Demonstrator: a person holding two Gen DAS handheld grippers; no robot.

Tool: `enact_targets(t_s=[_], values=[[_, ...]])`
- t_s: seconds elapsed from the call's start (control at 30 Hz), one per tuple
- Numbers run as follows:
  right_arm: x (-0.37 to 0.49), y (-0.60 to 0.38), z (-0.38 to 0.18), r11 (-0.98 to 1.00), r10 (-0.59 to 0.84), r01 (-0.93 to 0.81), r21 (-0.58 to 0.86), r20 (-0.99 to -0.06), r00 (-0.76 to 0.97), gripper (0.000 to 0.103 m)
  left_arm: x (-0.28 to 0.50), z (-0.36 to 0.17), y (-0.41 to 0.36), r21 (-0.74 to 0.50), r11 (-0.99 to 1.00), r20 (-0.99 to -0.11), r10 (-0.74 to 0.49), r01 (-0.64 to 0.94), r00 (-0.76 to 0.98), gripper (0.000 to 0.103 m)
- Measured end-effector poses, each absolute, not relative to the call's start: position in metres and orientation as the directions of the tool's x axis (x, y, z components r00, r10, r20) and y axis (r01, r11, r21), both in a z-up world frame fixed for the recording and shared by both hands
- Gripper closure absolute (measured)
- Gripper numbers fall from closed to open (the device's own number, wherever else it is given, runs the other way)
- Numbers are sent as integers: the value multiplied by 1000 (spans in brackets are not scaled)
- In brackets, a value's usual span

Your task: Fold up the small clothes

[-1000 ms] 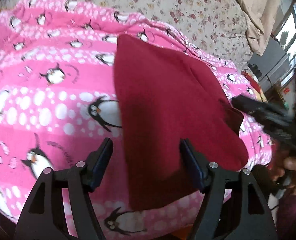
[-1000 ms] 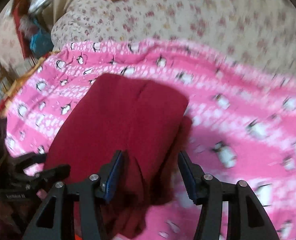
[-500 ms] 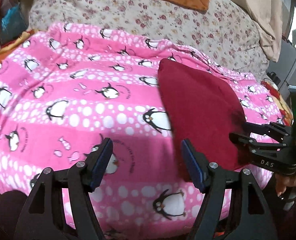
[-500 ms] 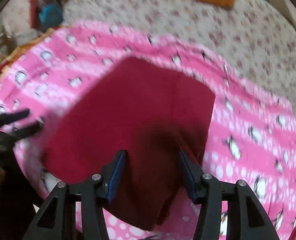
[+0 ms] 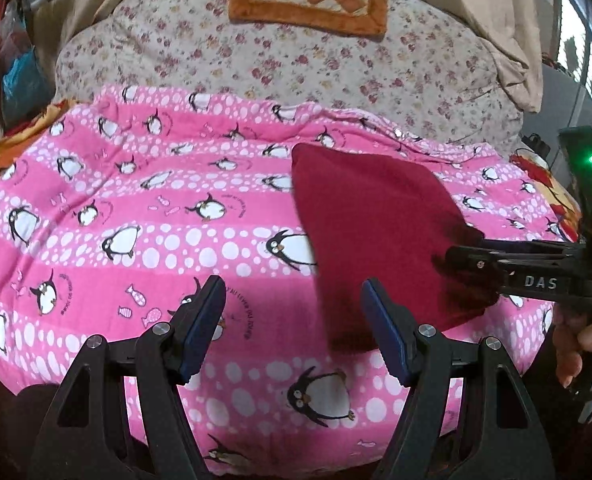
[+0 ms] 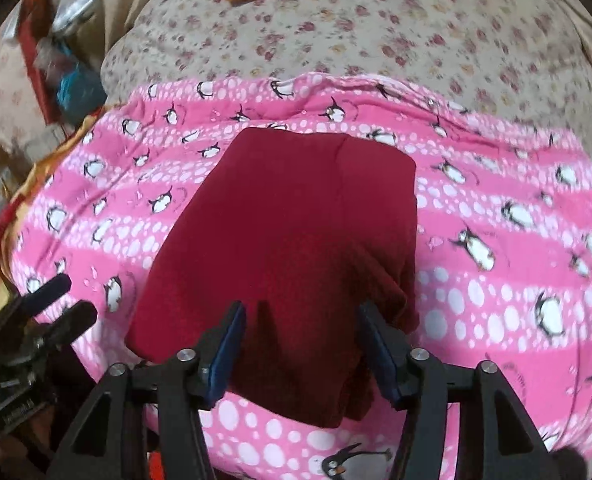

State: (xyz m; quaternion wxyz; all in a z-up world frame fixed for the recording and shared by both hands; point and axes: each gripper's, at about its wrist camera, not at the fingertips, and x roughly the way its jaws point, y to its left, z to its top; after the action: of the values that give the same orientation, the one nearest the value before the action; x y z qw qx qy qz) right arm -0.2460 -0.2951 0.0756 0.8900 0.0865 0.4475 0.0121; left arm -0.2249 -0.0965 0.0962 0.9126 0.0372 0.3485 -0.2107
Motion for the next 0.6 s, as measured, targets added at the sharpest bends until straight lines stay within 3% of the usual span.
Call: enact_targets(t_s=[0.27, 0.6], values=[[-260, -297, 85, 979, 96, 83, 186, -781, 617, 35, -249, 112, -108, -29, 889, -602, -381, 457, 702, 32], [-284, -298, 101, 973, 111, 82, 216, -748, 654, 34, -271, 126, -115, -10, 879, -574, -395, 477, 717, 32]])
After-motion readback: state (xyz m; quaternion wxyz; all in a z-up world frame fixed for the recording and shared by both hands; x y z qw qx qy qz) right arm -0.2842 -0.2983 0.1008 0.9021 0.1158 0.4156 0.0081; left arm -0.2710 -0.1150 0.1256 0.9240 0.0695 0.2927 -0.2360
